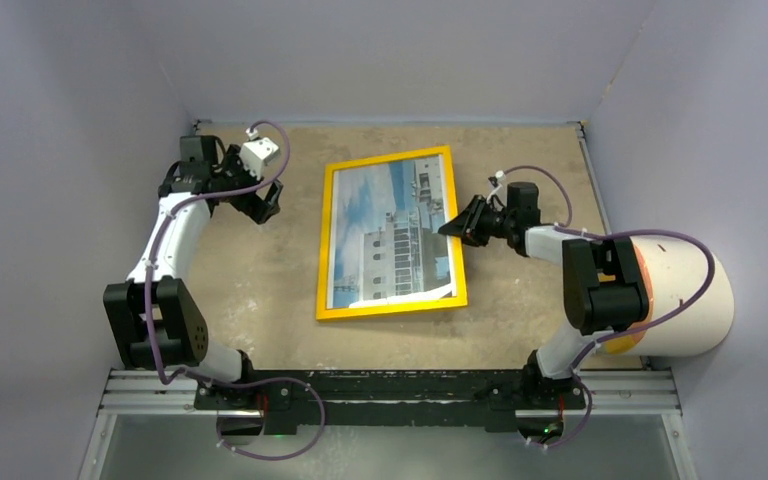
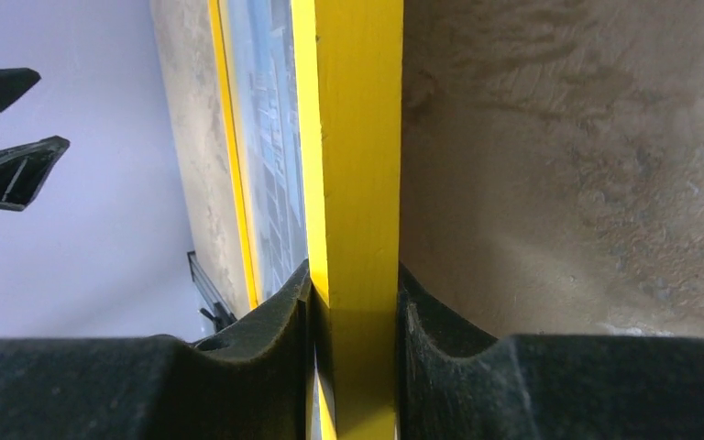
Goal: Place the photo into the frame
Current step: Turn over the photo frame at the center of the board, then reset both arms
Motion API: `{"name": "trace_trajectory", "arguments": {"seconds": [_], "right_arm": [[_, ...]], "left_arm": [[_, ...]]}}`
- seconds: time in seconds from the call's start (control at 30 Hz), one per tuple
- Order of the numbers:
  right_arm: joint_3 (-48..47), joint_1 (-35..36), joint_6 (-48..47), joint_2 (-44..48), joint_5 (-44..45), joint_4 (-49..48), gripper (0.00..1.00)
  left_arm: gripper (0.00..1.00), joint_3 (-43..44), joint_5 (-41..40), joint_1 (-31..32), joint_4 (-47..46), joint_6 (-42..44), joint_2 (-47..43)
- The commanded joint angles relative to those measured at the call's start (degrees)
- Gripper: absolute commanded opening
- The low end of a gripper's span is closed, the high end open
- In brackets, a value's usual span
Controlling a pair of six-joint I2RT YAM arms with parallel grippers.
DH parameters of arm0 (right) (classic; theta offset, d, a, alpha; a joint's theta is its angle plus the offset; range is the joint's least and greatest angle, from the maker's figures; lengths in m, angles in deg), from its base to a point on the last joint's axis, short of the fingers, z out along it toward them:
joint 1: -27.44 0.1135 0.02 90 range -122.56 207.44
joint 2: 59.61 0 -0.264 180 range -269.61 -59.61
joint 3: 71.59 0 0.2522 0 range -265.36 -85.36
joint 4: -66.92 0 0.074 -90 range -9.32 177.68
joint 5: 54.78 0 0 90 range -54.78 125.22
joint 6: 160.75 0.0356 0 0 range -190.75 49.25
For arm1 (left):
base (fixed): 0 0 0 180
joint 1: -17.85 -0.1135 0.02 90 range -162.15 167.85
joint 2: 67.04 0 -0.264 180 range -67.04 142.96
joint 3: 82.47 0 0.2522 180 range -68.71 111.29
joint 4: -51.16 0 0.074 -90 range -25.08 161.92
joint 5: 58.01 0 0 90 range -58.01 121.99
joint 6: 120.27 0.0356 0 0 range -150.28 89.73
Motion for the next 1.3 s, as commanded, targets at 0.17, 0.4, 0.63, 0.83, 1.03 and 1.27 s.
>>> {"name": "trace_trajectory", "arguments": {"seconds": [0.17,0.4,0.63,0.83,1.03,1.27], "right_arm": [[4.4,4.5,4.3,-3.2,4.3,-10.7,0.3],[2.8,6.1,1.0,-5.0,11.5,-4.8,0.46],[2.7,6.3,-0.3,-5.0,16.8,-2.4,0.99],[-1.4,6.9,-5.3,2.2,34.5,10.2,0.99],[-0.9,9.6,-9.1,16.5,58.7,14.7,0.99],[8.7,8.8,-23.8,19.3,76.1,-9.6,0.99]], "left_arm": [[1.0,-1.7,-3.0,-0.3,-4.7,-5.1,2.0],[1.0,-0.7,-3.5,-0.3,-4.5,-5.6,2.7],[1.0,1.2,-3.1,-0.3,-3.5,-9.2,3.6],[1.0,2.5,-10.9,-0.3,-5.8,-15.0,4.8],[1.0,-0.5,-18.7,-0.3,-13.2,-21.9,5.0],[1.0,-16.3,-21.6,0.3,-33.9,-26.1,3.9]]}}
